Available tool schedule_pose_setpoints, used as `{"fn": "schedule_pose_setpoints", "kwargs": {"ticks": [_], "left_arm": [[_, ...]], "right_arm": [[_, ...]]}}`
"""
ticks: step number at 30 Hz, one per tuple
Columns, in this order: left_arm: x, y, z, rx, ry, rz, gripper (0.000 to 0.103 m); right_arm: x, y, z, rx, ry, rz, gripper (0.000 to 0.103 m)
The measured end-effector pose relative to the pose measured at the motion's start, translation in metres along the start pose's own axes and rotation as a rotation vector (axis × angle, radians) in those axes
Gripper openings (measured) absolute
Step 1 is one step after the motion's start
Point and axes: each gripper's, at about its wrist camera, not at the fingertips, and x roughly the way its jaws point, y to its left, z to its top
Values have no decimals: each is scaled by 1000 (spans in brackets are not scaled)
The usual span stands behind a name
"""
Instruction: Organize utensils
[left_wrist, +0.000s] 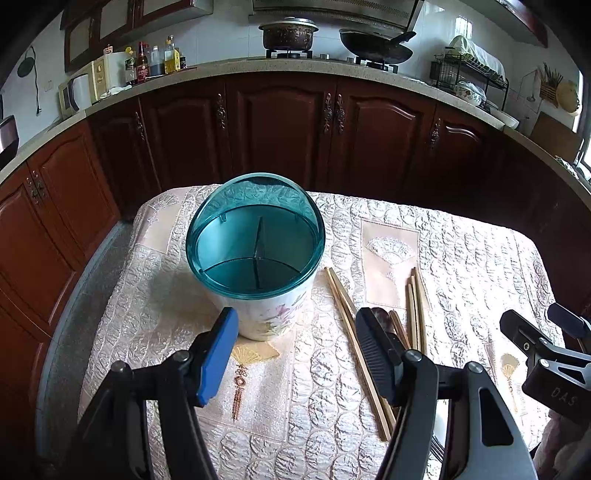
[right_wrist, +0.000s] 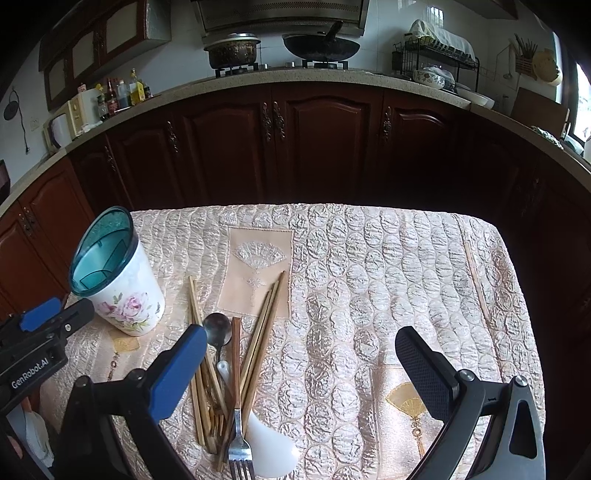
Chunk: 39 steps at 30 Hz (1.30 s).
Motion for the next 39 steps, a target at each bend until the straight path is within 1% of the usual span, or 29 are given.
{"fn": "schedule_pose_setpoints", "kwargs": {"ticks": [9,16,23,39], "left_arm": [[8,-2,-4,-4,26,-8,67],[11,-2,-5,-3,36,-5,67],[14,-5,-6,6,44,-7,67],[21,-9,-8,14,65,-14,67]], "right_arm": [[8,-7,-4,6,25,-30,103],[21,-17,-9,24,67,-54,103],[29,-21,-13,33,90,-52,103],[38,-24,-16,35,109,-61,103]]}}
